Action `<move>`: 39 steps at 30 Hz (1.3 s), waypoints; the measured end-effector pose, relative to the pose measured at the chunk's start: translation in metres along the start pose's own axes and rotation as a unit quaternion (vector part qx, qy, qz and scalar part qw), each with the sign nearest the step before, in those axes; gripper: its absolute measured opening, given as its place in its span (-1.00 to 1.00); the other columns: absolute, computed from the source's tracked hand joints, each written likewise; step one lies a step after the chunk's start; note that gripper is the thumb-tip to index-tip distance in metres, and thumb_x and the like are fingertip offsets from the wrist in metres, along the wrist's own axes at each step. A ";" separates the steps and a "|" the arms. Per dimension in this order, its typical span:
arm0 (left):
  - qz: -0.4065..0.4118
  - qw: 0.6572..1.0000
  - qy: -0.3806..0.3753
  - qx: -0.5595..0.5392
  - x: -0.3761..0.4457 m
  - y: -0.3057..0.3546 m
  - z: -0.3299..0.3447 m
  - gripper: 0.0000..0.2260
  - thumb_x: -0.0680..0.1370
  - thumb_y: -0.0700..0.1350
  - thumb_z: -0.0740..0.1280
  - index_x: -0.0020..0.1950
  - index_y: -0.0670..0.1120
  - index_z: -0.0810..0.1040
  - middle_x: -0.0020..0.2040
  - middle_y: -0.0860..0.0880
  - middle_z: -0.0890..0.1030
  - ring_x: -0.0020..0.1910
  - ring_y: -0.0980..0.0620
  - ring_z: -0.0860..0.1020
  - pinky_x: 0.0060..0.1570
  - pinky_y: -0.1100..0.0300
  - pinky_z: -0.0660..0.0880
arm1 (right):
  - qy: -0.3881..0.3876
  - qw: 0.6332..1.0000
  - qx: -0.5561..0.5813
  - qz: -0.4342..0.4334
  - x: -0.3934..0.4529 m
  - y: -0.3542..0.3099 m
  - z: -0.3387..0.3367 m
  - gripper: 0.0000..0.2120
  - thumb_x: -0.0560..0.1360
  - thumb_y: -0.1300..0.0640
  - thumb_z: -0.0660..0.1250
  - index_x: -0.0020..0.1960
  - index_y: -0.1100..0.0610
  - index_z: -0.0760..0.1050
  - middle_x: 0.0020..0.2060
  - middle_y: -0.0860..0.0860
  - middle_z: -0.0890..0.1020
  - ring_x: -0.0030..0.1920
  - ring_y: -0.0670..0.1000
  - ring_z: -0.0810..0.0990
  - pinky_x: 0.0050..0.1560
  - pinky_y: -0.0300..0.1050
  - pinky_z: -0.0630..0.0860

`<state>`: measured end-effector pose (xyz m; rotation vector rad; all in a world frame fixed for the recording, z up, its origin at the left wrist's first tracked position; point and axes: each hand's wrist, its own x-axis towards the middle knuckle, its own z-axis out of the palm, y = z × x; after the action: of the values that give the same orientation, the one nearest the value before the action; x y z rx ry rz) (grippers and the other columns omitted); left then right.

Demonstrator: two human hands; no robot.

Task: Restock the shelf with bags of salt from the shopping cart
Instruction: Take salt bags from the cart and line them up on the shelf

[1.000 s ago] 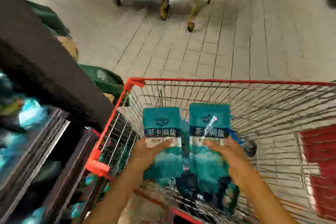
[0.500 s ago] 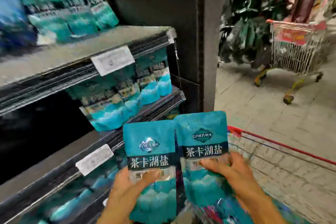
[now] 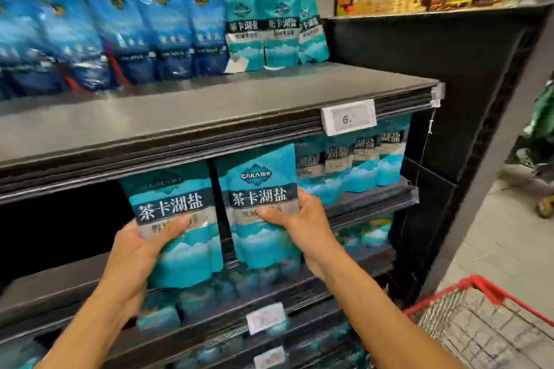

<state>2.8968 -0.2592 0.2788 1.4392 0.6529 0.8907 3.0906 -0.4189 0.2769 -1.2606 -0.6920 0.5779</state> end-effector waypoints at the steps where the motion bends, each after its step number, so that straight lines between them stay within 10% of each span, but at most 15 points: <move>1: 0.004 1.000 0.001 0.002 0.011 0.001 -0.006 -0.65 0.30 -0.06 0.54 0.03 -0.15 0.66 -0.06 -0.13 0.73 -0.14 -0.06 0.71 -0.26 0.17 0.63 | 0.007 1.000 -0.003 -0.008 0.008 -0.001 0.012 -0.77 0.37 0.30 0.54 -0.04 0.07 0.64 -0.08 0.02 0.75 -0.06 0.02 0.72 -0.02 -0.04 0.65; 9: -0.070 0.997 -0.001 -0.016 0.069 -0.028 -0.004 -0.37 0.00 0.09 0.63 -0.05 -0.24 0.71 -0.06 -0.15 0.72 -0.08 -0.08 0.69 0.04 0.08 0.60 | 0.048 0.994 -0.075 -0.057 0.048 0.004 0.051 -0.84 0.44 0.31 0.48 -0.11 0.15 0.52 -0.23 -0.03 0.63 -0.28 -0.19 0.61 -0.25 -0.31 0.54; 15: -0.067 0.993 -0.090 -0.039 0.082 -0.033 0.008 -0.56 0.07 0.03 0.67 -0.10 -0.07 0.75 -0.03 -0.09 0.73 -0.11 0.04 0.70 -0.18 0.28 0.60 | 0.101 0.935 -0.332 -0.077 0.046 0.010 0.046 -0.60 0.47 0.02 0.48 -0.14 0.12 0.24 -0.31 -0.02 0.33 -0.34 -0.10 0.27 -0.32 -0.23 0.23; 18: -0.038 0.996 -0.066 -0.047 0.086 -0.035 0.015 -0.41 0.08 -0.03 0.68 0.07 -0.14 0.67 -0.03 -0.09 0.73 -0.09 -0.01 0.70 -0.15 0.22 0.62 | 0.131 0.905 -0.384 -0.129 0.023 0.022 0.049 -0.57 0.49 0.02 0.46 0.16 0.12 0.29 -0.11 0.03 0.55 -0.16 -0.02 0.47 -0.14 -0.33 0.37; 22: -0.045 0.997 -0.042 -0.040 0.088 -0.040 0.023 -0.23 -0.01 0.10 0.67 0.13 -0.13 0.64 -0.04 -0.06 0.73 -0.05 -0.04 0.70 -0.05 0.14 0.63 | 0.220 0.838 -0.474 -0.160 0.007 0.035 0.047 -0.50 0.48 0.02 0.46 0.31 0.16 0.36 0.11 0.04 0.52 0.13 0.07 0.52 0.15 0.02 0.50; 32: 0.022 0.999 -0.012 -0.035 0.086 -0.046 0.058 -0.54 0.19 -0.07 0.61 0.06 -0.03 0.64 -0.09 0.02 0.74 -0.14 0.07 0.71 -0.23 0.28 0.60 | 0.209 0.875 -0.403 -0.170 0.003 0.048 0.025 -0.65 0.52 0.11 0.40 0.20 0.10 0.32 -0.05 -0.04 0.42 -0.11 -0.02 0.48 0.00 0.09 0.53; 39: 0.028 0.999 0.006 0.024 0.083 -0.042 0.047 -0.42 -0.03 0.31 0.62 -0.20 0.00 0.62 -0.27 0.08 0.70 -0.26 0.10 0.69 -0.34 0.32 0.55 | 0.196 0.886 -0.370 -0.201 -0.013 0.061 0.005 -0.78 0.56 0.12 0.32 0.15 0.03 0.35 -0.12 -0.10 0.42 -0.18 -0.07 0.49 -0.08 0.09 0.52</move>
<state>2.9858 -0.2132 0.2514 1.5024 0.6500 0.9323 3.0770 -0.4125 0.2166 -1.8009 -0.8281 -0.3317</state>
